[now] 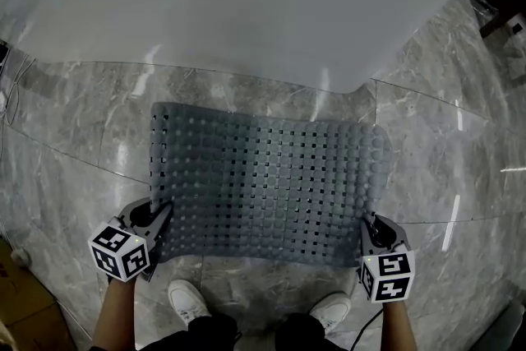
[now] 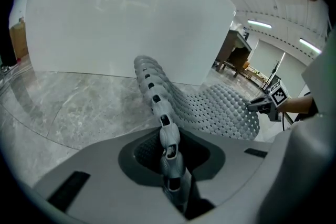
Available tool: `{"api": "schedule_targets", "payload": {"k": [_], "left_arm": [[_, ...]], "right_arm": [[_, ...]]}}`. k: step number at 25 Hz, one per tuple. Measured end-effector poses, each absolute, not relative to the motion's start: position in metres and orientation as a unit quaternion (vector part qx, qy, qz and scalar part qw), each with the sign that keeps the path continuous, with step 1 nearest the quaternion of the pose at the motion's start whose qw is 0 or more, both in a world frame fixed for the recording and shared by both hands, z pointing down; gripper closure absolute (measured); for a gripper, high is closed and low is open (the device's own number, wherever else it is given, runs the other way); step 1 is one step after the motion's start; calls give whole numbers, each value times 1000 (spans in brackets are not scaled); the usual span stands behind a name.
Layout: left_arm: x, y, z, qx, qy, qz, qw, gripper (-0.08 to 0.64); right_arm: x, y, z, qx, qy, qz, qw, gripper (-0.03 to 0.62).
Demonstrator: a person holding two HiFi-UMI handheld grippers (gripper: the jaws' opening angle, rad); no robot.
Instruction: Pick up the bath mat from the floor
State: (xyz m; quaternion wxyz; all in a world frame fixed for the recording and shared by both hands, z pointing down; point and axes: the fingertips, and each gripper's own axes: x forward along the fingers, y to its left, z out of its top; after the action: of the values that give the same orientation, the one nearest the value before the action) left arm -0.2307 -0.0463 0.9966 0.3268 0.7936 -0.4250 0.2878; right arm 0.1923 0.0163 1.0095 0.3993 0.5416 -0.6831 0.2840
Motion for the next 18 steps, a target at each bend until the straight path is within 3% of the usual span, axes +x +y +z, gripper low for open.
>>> {"api": "schedule_targets", "payload": {"k": [8, 18], "left_arm": [[-210, -38, 909, 791, -423, 290, 333, 486], [-182, -50, 735, 799, -418, 290, 321, 486]], "right_arm": [[192, 22, 911, 543, -677, 272, 415, 505], [205, 16, 734, 549, -682, 261, 406, 506]]}}
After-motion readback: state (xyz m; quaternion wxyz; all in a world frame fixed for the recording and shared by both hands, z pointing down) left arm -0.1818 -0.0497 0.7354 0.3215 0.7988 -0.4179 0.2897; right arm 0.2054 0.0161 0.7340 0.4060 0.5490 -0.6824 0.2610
